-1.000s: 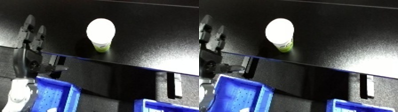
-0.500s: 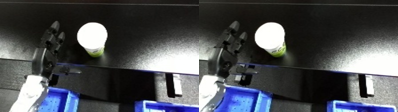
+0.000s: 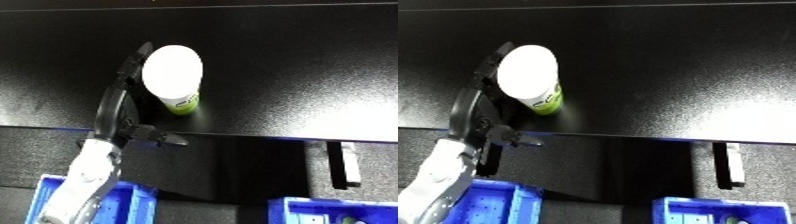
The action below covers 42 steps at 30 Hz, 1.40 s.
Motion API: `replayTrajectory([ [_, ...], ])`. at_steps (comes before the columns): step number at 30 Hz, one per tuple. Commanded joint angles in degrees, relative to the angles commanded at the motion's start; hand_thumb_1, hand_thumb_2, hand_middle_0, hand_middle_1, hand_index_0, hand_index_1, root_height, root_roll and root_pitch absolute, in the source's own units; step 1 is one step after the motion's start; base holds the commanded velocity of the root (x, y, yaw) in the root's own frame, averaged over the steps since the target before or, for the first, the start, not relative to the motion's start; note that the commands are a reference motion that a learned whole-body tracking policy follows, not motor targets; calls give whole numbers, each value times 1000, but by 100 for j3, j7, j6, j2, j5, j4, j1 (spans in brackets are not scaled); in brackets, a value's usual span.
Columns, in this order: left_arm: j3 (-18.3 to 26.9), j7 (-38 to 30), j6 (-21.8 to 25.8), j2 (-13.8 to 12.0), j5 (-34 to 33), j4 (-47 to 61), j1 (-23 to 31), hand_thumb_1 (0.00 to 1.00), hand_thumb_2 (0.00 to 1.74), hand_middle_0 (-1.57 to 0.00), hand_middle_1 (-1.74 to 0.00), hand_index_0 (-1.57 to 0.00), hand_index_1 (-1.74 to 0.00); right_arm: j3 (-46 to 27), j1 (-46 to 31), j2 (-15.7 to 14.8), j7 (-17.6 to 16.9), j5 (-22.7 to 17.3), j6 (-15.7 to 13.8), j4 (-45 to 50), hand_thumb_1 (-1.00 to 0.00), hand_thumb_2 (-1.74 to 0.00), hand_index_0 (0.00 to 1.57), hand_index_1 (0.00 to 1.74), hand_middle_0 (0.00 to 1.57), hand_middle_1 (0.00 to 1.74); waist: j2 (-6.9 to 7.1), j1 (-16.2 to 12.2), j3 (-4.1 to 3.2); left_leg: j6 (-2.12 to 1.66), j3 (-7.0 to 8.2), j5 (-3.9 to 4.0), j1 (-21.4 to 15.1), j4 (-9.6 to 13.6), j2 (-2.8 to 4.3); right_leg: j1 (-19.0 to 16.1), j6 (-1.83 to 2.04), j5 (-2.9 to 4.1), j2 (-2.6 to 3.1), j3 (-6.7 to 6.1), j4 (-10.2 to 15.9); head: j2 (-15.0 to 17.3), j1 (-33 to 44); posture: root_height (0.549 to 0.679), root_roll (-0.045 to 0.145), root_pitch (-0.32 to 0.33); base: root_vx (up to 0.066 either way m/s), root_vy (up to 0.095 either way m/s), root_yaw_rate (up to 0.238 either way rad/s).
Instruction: Pick up the object and place it into the box
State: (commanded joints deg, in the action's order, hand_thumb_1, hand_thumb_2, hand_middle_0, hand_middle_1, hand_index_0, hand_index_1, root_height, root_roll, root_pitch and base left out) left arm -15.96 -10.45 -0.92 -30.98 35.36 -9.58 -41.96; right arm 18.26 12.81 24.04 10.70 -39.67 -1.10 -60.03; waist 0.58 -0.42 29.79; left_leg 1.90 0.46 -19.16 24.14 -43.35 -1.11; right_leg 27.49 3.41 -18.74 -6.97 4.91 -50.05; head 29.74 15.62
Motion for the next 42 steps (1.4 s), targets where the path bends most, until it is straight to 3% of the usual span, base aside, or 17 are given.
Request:
replayTrajectory([
  [2,-50,-48,-36,14,-7,-134,-139,0,0,0,0,0,0,15,16,-1,-5,-9,14,-4,0,0,0,0,0,0,9,-46,0,1,18,-10,1,-16,17,14,-2,2,13,-22,-2,17,49,623,19,-34,12,-3,-87],
  [18,-210,-339,-79,48,351,-894,-869,800,1392,-1256,-1392,-1256,-1392,86,34,17,82,-4,-52,-34,0,0,0,0,0,0,4,-262,0,5,92,-33,6,-33,66,92,-13,32,59,-129,28,-6,373,622,22,-30,-9,6,-39],
  [23,-111,-294,-128,30,654,-969,-820,800,1392,-1256,-1392,-1256,-1392,62,36,-17,39,-45,-84,-63,0,0,0,0,0,0,-14,-224,0,-2,47,-13,-63,25,52,22,-17,26,39,-96,65,-1,512,624,24,-34,-22,-7,52],
  [27,101,-191,95,-36,949,-736,-507,800,1392,-1256,-1392,-1256,-1392,-33,-60,-29,15,-102,-152,-85,0,0,0,0,0,0,-50,-127,0,-11,-30,-5,-128,82,13,-75,-17,19,-9,-29,130,3,576,624,29,-36,-14,-21,106],
  [35,993,36,583,-165,1012,-24,962,800,1392,-1256,-1392,-1256,-1392,-307,-384,-156,-111,-189,-310,-69,0,0,0,0,0,0,-174,227,0,-26,-215,57,-262,266,-143,-304,-58,-53,-135,178,217,-41,368,629,44,-40,-24,-20,173],
  [42,2013,70,1568,-188,1090,-335,2109,800,1392,-1256,-1392,-1256,-1392,-554,-562,-169,-72,-217,-421,-259,0,0,0,0,0,0,-296,503,0,-59,-319,102,-353,359,-265,-456,-133,-209,-204,308,158,25,365,630,56,-48,-26,9,163],
])
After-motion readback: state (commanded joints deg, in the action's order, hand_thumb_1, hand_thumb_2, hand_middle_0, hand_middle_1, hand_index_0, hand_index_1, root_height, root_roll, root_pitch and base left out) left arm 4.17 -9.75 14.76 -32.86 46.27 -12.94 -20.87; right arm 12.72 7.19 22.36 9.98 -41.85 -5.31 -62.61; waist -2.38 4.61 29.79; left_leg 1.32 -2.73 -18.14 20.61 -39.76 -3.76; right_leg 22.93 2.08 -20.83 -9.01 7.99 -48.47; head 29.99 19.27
